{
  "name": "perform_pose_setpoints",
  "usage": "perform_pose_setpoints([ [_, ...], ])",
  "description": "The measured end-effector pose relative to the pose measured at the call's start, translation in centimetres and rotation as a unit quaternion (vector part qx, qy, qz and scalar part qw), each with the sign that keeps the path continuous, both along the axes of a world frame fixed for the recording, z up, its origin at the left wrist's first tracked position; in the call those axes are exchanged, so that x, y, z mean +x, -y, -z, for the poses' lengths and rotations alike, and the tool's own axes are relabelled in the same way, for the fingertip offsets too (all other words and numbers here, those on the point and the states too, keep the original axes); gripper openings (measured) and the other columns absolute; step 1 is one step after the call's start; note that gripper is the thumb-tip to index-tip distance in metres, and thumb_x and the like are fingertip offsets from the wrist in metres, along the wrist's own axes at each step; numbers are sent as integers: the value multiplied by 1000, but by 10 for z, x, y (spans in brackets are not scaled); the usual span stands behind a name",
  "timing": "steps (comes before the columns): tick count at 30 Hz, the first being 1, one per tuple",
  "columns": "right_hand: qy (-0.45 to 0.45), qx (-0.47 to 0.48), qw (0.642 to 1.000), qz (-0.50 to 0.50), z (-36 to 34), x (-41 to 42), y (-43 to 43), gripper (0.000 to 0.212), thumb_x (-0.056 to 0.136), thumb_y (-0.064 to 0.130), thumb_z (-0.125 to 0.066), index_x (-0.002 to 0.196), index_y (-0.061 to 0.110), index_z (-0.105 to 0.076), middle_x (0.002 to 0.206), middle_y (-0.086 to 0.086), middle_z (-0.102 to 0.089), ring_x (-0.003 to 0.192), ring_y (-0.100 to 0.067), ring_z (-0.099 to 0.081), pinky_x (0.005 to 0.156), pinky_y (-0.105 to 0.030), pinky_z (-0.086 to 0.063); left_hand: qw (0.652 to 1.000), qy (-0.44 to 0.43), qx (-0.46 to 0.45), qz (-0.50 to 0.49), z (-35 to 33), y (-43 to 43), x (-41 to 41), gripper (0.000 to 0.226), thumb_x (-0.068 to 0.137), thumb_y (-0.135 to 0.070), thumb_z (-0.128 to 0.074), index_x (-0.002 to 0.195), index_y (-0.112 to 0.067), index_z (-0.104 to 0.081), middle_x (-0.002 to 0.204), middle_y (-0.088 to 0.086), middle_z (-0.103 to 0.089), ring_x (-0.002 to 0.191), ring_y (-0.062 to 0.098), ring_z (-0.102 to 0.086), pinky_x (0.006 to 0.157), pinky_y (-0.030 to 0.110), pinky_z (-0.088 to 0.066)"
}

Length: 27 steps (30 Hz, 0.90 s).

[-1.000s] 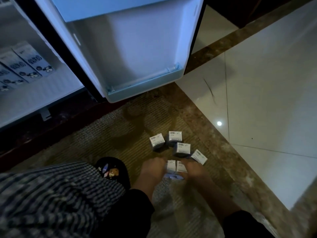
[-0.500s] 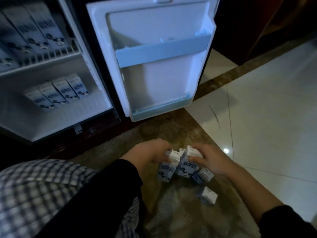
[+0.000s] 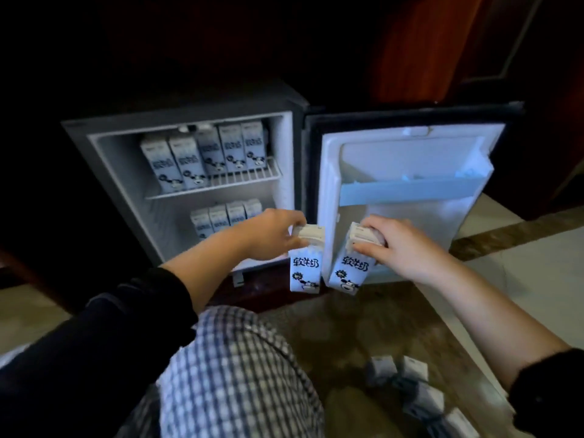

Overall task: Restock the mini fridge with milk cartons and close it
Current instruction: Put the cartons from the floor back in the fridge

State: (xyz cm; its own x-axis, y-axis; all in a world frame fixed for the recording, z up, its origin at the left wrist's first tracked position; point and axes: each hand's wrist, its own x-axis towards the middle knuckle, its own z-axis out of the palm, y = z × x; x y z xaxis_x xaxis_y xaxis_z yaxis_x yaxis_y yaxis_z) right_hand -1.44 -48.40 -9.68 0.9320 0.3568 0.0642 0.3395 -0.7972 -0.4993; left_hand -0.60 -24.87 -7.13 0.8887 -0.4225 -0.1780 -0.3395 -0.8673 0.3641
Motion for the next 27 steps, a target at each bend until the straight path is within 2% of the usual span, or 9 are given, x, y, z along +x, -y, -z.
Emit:
perform_pose_setpoints([
  [3,37,16,999,-15,-20,18,-35,16,87,32,-63,92,20,-54,76,4,-57,68,-13,-52,53,-24,-32,997,53,-27,-53,-16,-32,2,32,93,-30,-53,118,-11,-50,80,-2,-55,73,17,-54,66,30,-42],
  [5,63,20,998,-22,-29,31,-57,16,87,32,-63,89,20,-52,70,7,-51,62,-9,-47,52,-24,-30,992,84,-40,-90,-23,-53,4,32,94,-29,-52,119,-11,-48,70,-7,-48,60,12,-49,54,26,-39],
  [7,86,25,996,-21,-38,45,-79,18,87,32,-64,90,19,-54,68,7,-49,62,-12,-47,52,-26,-30,984,109,-53,-131,-27,-71,8,33,94,-29,-51,123,-13,-46,65,-4,-48,53,12,-48,49,26,-43],
  [10,121,20,992,-27,-51,66,-109,23,85,32,-66,97,17,-55,77,5,-51,72,-18,-50,57,-29,-31,970,134,-81,-185,-31,-95,17,36,95,-27,-51,128,-17,-42,67,-1,-54,52,15,-53,51,30,-51],
  [13,146,-1,989,-32,-61,88,-136,25,83,32,-68,88,17,-49,77,7,-46,74,-20,-48,58,-31,-30,956,169,-109,-215,-29,-113,29,39,95,-28,-51,131,-21,-40,73,0,-63,60,20,-66,53,34,-57],
  [15,155,-16,987,-32,-65,101,-153,26,83,31,-68,88,18,-47,84,3,-51,75,-21,-49,59,-31,-31,948,189,-118,-229,-23,-123,37,39,94,-28,-51,131,-23,-39,77,-1,-64,63,20,-67,56,37,-58],
  [18,169,-22,985,-32,-63,120,-173,26,85,28,-67,103,15,-54,103,-3,-58,89,-24,-57,69,-30,-39,937,212,-130,-245,-12,-133,55,38,95,-25,-51,131,-24,-40,80,0,-64,57,16,-60,56,35,-57],
  [22,200,-48,977,-48,-56,143,-195,40,88,25,-65,123,12,-50,123,-7,-56,106,-31,-60,85,-38,-50,926,213,-148,-275,4,-144,85,36,96,-18,-48,130,-27,-37,75,3,-63,55,15,-56,52,33,-54],
  [27,204,-82,973,-71,-44,169,-210,44,88,25,-63,127,10,-49,130,-7,-54,109,-29,-61,90,-40,-51,916,227,-156,-292,21,-150,110,38,96,-19,-49,130,-27,-35,77,5,-63,59,18,-58,56,34,-54],
])
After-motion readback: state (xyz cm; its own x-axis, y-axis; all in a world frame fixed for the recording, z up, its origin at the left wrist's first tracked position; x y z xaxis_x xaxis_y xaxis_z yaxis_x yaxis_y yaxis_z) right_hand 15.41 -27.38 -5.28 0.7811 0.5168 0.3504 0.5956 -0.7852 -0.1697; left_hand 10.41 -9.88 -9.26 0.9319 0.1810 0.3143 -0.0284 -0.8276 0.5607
